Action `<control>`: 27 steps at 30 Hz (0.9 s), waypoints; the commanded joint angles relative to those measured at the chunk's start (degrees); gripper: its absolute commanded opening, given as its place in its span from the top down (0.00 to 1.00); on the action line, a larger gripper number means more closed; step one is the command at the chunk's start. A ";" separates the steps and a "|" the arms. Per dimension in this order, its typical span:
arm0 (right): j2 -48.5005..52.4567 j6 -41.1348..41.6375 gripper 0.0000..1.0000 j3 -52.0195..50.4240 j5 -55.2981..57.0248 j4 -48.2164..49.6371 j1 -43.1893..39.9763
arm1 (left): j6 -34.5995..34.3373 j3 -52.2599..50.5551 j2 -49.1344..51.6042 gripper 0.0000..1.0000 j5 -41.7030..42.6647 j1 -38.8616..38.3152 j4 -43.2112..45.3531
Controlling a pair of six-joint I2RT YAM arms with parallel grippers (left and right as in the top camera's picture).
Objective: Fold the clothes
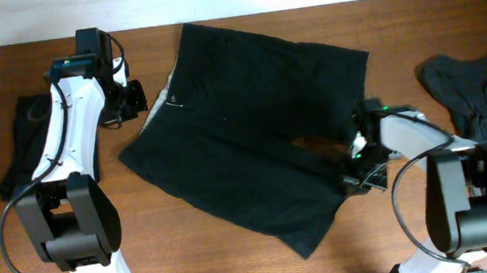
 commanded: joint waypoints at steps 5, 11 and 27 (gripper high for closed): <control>1.97 -4.44 0.96 6.43 9.31 1.29 -6.84 | -0.55 -0.07 -0.07 0.99 1.31 -0.04 -0.31; 1.97 -6.19 0.96 13.79 12.39 1.27 -7.69 | -0.55 -0.09 -0.07 0.99 3.08 -0.04 -1.73; 1.97 -12.37 0.96 19.06 -4.52 -14.45 -2.95 | -0.52 -0.35 -0.07 0.98 3.02 -0.04 -3.21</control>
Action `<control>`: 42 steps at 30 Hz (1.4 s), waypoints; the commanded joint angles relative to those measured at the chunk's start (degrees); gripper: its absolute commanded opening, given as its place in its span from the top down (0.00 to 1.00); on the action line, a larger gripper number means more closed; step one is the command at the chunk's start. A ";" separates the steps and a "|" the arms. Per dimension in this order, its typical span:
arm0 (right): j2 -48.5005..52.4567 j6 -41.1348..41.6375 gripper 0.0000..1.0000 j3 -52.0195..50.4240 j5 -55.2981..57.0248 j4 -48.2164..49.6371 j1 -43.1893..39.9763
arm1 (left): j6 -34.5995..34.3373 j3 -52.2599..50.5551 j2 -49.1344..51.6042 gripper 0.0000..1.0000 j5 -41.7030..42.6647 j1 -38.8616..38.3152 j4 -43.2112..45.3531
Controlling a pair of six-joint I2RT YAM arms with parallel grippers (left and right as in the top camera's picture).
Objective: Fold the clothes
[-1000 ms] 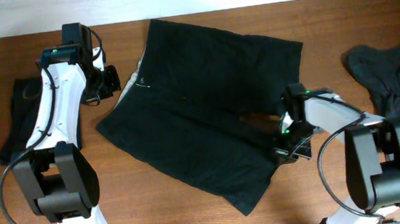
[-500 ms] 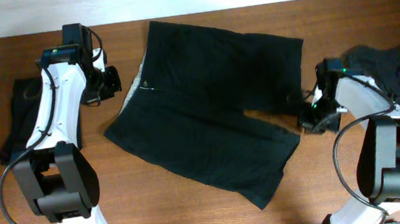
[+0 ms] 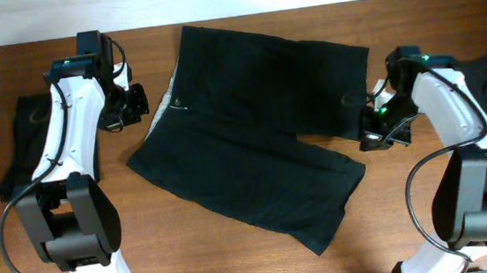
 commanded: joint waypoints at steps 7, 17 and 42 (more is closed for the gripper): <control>0.31 -1.07 0.96 -14.08 -2.49 11.54 8.17 | -0.52 -0.33 -0.09 0.94 0.76 -0.04 0.00; 0.33 2.95 0.96 -23.61 3.02 22.12 11.43 | -0.52 -0.33 -0.07 0.96 0.39 -0.04 -0.02; 0.59 5.11 0.96 -15.93 11.37 23.80 -1.38 | -0.52 -0.33 -0.07 0.99 0.92 -0.09 -0.83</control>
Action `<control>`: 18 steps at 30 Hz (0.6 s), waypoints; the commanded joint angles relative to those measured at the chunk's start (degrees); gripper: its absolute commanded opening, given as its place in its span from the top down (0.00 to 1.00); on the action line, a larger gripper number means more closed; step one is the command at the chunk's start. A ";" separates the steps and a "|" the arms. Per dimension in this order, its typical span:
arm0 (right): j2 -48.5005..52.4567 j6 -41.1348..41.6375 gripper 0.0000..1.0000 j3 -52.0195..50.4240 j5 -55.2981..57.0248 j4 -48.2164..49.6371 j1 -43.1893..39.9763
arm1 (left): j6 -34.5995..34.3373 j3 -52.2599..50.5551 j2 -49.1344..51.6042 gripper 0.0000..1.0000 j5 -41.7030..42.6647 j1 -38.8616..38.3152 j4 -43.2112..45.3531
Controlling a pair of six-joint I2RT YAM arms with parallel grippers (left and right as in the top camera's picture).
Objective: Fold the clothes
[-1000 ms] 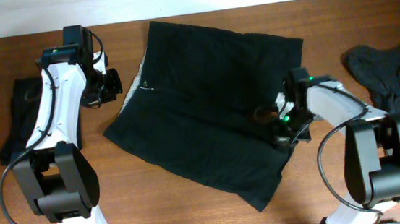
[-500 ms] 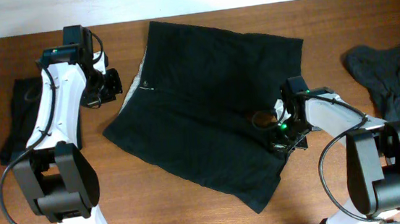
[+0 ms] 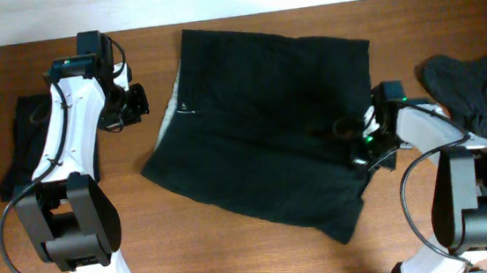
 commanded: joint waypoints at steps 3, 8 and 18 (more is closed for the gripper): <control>1.79 -2.23 0.96 5.68 7.52 0.52 -1.40 | -0.33 -0.33 -0.07 0.99 1.44 -0.42 -1.11; 1.81 -3.19 0.96 10.38 9.03 1.03 -1.40 | -0.33 -0.33 -0.07 0.99 2.32 -2.21 -1.92; 1.79 -4.11 0.96 27.26 9.46 -16.02 -1.27 | 0.31 -0.44 -0.09 1.00 0.26 -4.81 -10.25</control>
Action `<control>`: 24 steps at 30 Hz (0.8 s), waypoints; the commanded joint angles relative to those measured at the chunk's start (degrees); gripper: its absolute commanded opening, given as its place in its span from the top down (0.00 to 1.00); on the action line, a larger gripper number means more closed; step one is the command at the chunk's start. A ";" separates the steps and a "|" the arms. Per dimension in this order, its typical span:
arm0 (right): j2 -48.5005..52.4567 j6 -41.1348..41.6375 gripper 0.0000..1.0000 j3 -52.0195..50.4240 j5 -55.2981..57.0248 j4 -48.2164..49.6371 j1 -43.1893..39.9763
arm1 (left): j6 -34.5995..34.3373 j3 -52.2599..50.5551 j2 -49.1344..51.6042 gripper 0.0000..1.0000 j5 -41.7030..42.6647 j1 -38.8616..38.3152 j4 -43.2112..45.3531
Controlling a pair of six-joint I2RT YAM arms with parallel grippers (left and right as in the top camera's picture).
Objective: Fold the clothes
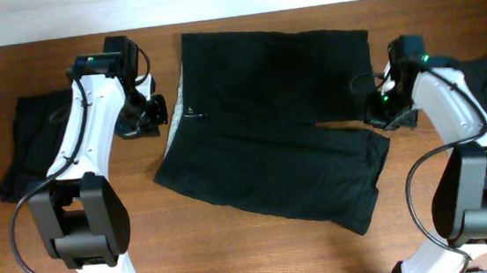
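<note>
Black shorts [262, 144] lie spread flat on the wooden table [263, 263], waistband to the left and both legs pointing right. A narrow slit of table shows between the legs at the right. My left gripper [152, 118] sits just left of the waistband's pale edge, at or beside the cloth; its fingers are too dark to read. My right gripper [378, 111] is at the shorts' right edge, where the two legs part, and looks shut on the cloth there.
A dark folded garment [22, 147] lies at the far left of the table. A grey crumpled garment lies at the far right, partly behind my right arm. The table's back edge meets a white wall at the top.
My right gripper has moved up and to the right, and the lower leg has spread rightward with it. My left gripper has moved right and down to the waistband's edge.
At first the shorts lay skewed, my right gripper low at the lower leg. Then it was off the right edge, then back on the cloth. The shorts have come round squarer to the table. My left gripper stayed off the cloth until now.
</note>
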 commanded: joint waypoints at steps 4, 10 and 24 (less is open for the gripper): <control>-0.13 -0.52 0.88 13.97 -0.04 -15.96 -0.07 | 0.28 -1.33 -0.17 1.00 0.07 0.13 -5.25; -0.20 -0.59 0.96 11.58 -9.14 -24.11 0.46 | -0.59 -9.35 -0.31 0.99 0.24 -0.33 0.79; 0.02 2.73 0.96 -17.81 -9.20 1.07 5.20 | -0.52 -12.63 -1.75 0.99 1.09 -0.33 8.28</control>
